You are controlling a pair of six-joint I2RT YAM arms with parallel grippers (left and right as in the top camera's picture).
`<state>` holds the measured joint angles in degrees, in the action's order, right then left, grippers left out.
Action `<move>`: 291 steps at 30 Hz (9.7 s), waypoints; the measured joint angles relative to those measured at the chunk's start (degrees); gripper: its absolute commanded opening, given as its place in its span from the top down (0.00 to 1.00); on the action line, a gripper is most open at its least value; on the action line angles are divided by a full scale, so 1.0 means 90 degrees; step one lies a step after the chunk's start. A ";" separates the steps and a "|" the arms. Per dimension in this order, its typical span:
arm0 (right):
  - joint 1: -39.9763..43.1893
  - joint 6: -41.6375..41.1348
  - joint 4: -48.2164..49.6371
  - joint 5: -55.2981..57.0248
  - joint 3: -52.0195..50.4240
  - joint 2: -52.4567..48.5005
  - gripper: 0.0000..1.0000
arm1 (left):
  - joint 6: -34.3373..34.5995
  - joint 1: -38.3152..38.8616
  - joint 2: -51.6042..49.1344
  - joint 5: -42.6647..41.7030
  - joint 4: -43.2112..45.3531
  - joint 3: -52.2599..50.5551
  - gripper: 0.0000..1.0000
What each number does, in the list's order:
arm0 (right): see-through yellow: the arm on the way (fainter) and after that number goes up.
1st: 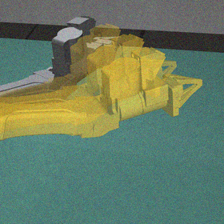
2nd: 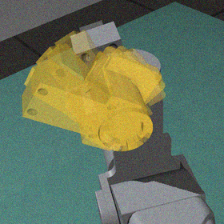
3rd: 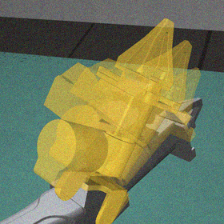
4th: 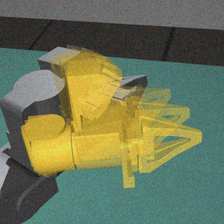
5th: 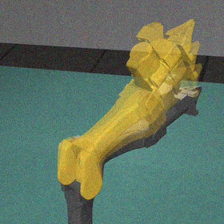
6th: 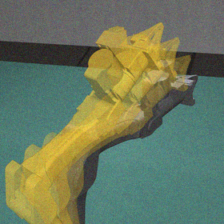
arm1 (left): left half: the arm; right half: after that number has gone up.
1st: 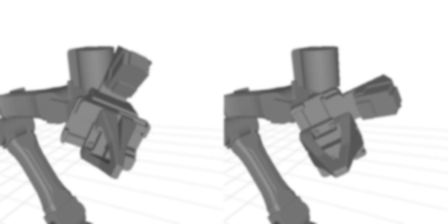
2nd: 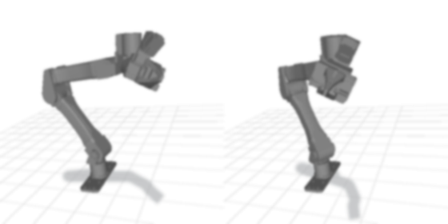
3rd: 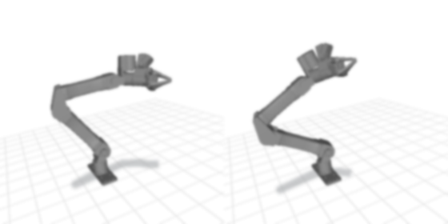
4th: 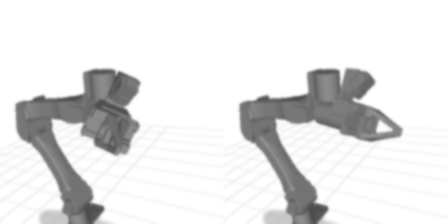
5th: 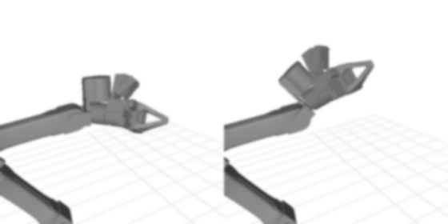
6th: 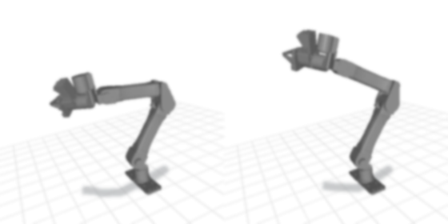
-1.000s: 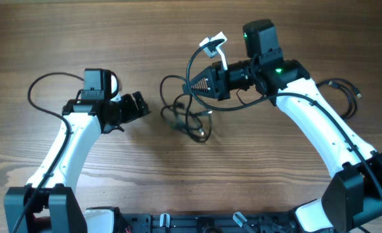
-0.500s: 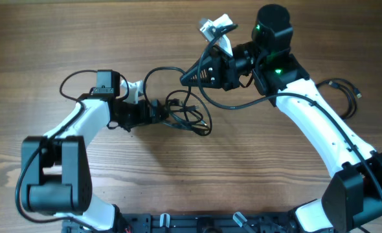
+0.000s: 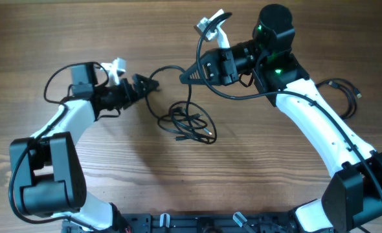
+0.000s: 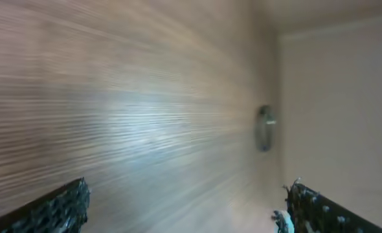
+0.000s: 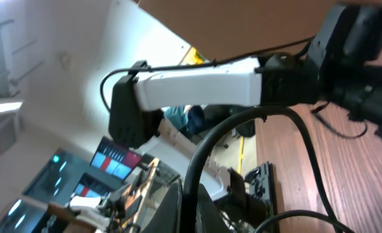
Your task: Untangle cables
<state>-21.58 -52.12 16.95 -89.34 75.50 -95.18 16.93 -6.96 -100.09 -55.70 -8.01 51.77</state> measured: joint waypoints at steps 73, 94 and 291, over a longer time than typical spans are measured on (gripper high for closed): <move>-0.0265 0.0663 -0.0452 -0.0002 0.0000 -0.0202 0.96 | -0.3313 0.2198 -0.0012 0.0073 -0.4728 0.0274 0.96; 0.1010 0.3546 -0.5348 0.3767 -0.0138 -0.0318 0.96 | 0.0855 0.1025 0.0002 0.5212 -0.3742 0.0253 0.96; 0.3490 0.4605 -0.8735 0.7713 0.0605 -0.0777 0.08 | 0.0607 0.0680 0.0503 0.5214 -0.1440 -0.0556 0.91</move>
<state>9.82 -10.68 -61.67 -19.92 80.95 -102.17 22.39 -0.84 -95.57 -8.78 -20.97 46.76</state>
